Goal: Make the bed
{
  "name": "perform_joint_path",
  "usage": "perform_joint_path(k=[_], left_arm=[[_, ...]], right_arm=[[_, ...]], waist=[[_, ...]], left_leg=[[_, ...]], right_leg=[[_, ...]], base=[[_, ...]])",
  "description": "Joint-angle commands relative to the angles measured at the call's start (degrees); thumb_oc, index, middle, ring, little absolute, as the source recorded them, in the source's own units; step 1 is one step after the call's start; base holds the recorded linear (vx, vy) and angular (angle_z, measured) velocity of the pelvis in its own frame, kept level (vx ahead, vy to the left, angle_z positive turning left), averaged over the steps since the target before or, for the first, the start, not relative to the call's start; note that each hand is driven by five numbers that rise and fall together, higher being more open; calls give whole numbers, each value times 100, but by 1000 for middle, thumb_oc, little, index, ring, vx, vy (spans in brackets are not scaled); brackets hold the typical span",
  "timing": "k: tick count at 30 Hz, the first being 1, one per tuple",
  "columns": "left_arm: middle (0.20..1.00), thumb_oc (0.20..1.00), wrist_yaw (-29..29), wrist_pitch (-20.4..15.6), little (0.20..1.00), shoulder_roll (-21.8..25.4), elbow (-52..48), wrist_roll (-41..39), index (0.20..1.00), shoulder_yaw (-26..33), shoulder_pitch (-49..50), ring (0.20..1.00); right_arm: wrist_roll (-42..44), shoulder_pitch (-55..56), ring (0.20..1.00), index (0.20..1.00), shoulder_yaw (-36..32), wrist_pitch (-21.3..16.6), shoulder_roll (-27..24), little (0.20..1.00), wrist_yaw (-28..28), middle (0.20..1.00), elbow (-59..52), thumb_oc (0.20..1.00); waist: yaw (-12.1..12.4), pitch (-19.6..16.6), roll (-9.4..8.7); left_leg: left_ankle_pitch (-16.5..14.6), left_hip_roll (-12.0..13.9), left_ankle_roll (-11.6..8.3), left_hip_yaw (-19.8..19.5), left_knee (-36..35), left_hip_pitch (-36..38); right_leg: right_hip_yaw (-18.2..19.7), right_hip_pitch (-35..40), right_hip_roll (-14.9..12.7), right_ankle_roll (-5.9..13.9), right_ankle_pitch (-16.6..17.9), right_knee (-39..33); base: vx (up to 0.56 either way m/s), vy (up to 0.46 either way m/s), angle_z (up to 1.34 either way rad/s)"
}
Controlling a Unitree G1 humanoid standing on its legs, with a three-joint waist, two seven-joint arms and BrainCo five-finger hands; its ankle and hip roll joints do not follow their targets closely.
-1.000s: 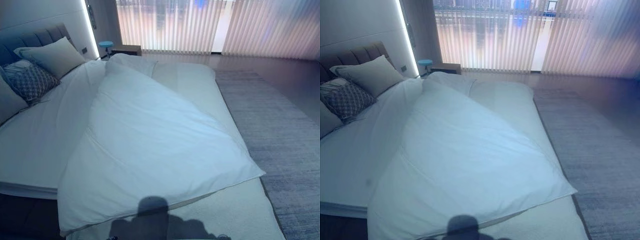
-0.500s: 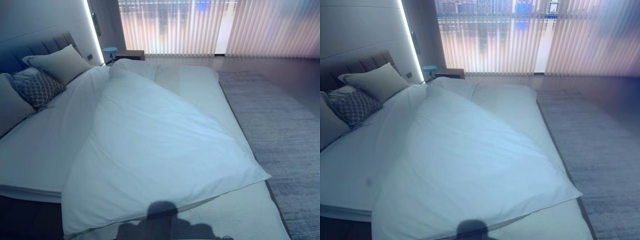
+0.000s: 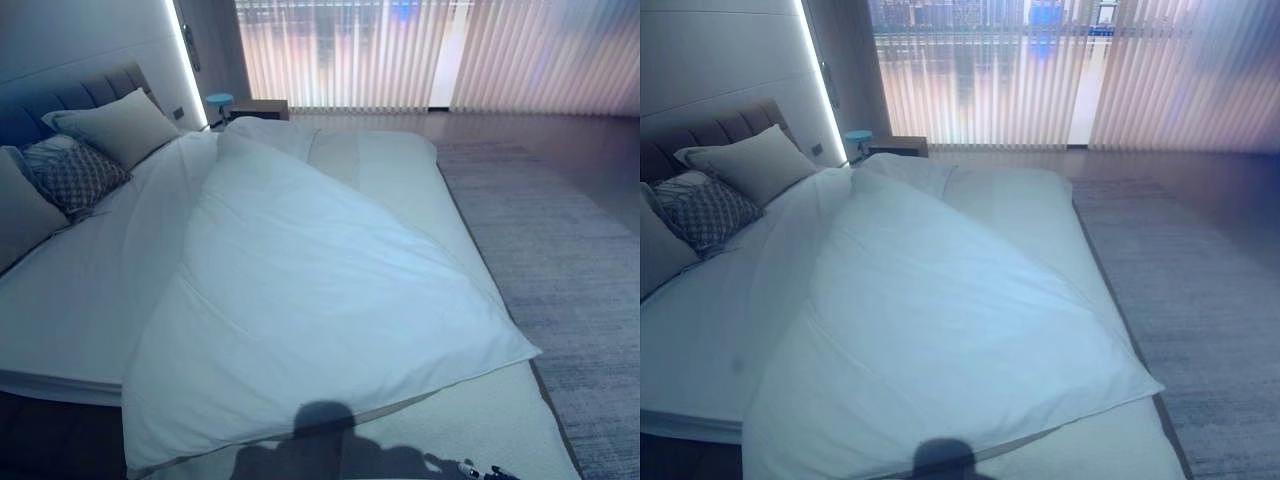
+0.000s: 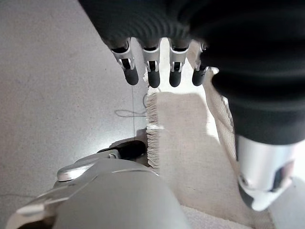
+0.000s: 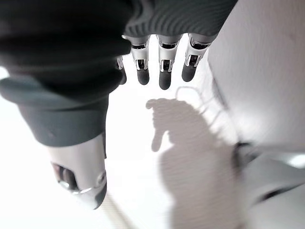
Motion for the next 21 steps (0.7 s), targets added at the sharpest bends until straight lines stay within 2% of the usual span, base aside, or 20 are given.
perform_joint_path(k=[1,3,5,10,13,21], left_arm=[[1000,1000,153,-113,1000,-74,117,-300,1000,48,-438,1000],[1000,1000,185,-110,1000,-82,106,-354,1000,0,-487,1000],[1000,1000,266,-124,1000,-116,32,-550,1000,-134,-621,1000],[1000,1000,421,-134,1000,-166,-47,-858,1000,-335,-774,1000],[1000,1000,470,-138,1000,-193,-84,-958,1000,-401,-815,1000],[1000,1000,536,-164,1000,-264,-420,-1293,1000,-732,-903,1000]], right_arm=[[1254,-835,1000,1000,-261,-407,67,1000,-231,1000,-238,1000],[1571,-990,1000,1000,-311,-457,54,1000,-275,1000,-321,1000],[2209,-1388,1000,1000,-415,-673,-1,1000,-454,1000,-540,1000],[3062,-2106,1000,1000,-628,-980,-98,1000,-781,1000,-667,1000],[3203,-2357,1000,1000,-629,-1037,-149,1000,-887,1000,-666,1000],[3092,-3725,1000,1000,-586,-920,-824,1000,-1142,1000,81,1000]], waist=[[-70,257,-170],[-62,323,-158],[-41,531,-92],[32,789,16],[60,856,63],[220,1342,300]], left_leg=[[-83,-315,-109,90,31,-130],[-55,-312,-106,78,31,-197],[46,-303,-106,60,31,-452],[201,-318,-130,-2,31,-879],[252,-328,-138,-19,31,-1053],[409,-351,-113,-212,31,-1639]], right_leg=[[63,110,-281,439,283,47],[53,34,-284,437,295,74],[45,-291,-311,423,311,216],[12,-745,-350,426,392,290],[18,-918,-362,426,418,317],[1,-1670,-413,350,315,770]], base=[[-67,-10,0],[-58,-8,0],[-118,-4,4],[-59,-18,5],[0,0,0],[-3,-3,1]])
